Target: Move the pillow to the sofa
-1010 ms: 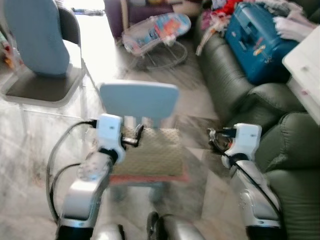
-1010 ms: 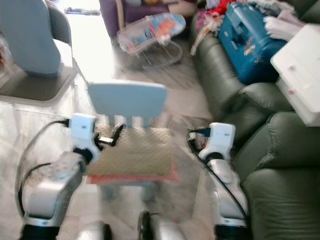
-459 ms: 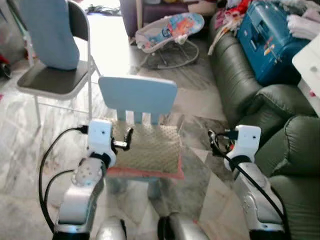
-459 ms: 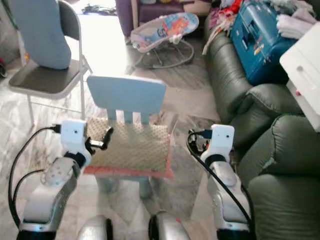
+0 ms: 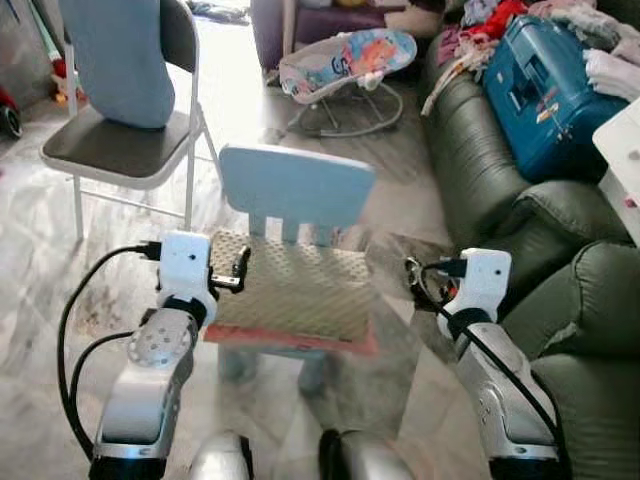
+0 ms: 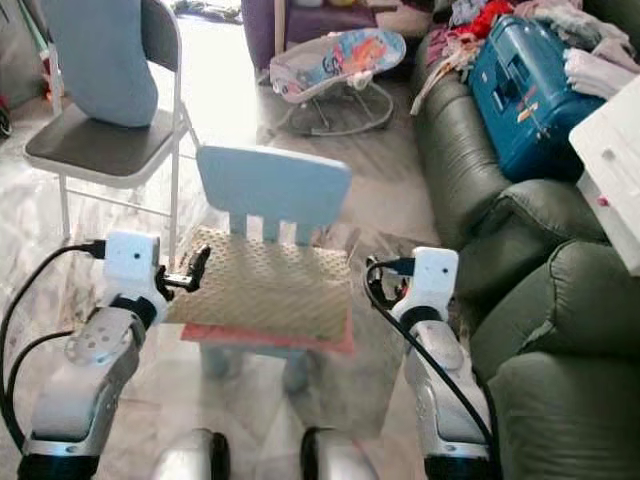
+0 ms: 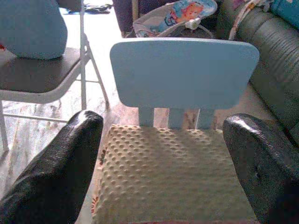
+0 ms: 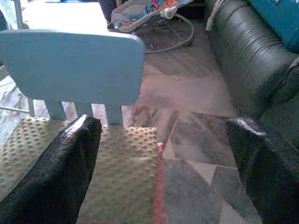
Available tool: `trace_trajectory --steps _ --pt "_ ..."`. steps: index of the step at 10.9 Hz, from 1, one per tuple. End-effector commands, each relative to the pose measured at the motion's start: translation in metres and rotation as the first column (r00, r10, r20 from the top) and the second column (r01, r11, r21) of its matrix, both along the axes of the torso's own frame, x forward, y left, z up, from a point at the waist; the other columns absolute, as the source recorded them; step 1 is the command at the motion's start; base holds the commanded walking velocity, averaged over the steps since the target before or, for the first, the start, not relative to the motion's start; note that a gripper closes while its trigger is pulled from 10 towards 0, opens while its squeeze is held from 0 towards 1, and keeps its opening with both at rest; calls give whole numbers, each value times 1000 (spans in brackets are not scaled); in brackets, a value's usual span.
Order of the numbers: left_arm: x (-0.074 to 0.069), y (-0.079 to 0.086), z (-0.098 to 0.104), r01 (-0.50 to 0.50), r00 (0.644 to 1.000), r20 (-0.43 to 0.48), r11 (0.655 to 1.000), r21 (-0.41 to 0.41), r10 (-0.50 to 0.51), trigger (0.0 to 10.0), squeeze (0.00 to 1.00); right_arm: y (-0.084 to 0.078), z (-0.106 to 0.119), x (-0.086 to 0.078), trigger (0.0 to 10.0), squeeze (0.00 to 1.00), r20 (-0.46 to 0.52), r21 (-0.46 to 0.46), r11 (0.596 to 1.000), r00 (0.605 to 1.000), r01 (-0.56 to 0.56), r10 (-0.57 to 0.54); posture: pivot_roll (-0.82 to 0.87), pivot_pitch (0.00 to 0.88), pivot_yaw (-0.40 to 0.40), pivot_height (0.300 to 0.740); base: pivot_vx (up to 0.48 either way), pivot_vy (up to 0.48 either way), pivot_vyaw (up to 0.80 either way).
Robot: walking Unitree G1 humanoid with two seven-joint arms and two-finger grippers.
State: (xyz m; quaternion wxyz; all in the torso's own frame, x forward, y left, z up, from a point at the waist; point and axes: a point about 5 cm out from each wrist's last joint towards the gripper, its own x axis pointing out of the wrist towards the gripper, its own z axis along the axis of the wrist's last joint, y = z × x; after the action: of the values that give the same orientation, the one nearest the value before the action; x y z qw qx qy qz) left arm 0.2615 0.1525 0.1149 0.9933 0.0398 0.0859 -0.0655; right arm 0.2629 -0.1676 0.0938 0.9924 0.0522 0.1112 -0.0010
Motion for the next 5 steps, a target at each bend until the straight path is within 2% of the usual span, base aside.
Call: trace_trajectory --steps 1,5 --pt "-2 -5 -3 12 1000 -9 1000 9 -12 10000 0 -4 2 -1 10000 0 14 4 1000 1000 10 -10 -48 114 -81 740 0 0 0" --pt "-1 -1 -4 -2 1000 0 999 36 2 10000 0 -3 4 0 10000 0 28 10 1000 1000 0 -1 -52 135 -77 740 0 0 0"
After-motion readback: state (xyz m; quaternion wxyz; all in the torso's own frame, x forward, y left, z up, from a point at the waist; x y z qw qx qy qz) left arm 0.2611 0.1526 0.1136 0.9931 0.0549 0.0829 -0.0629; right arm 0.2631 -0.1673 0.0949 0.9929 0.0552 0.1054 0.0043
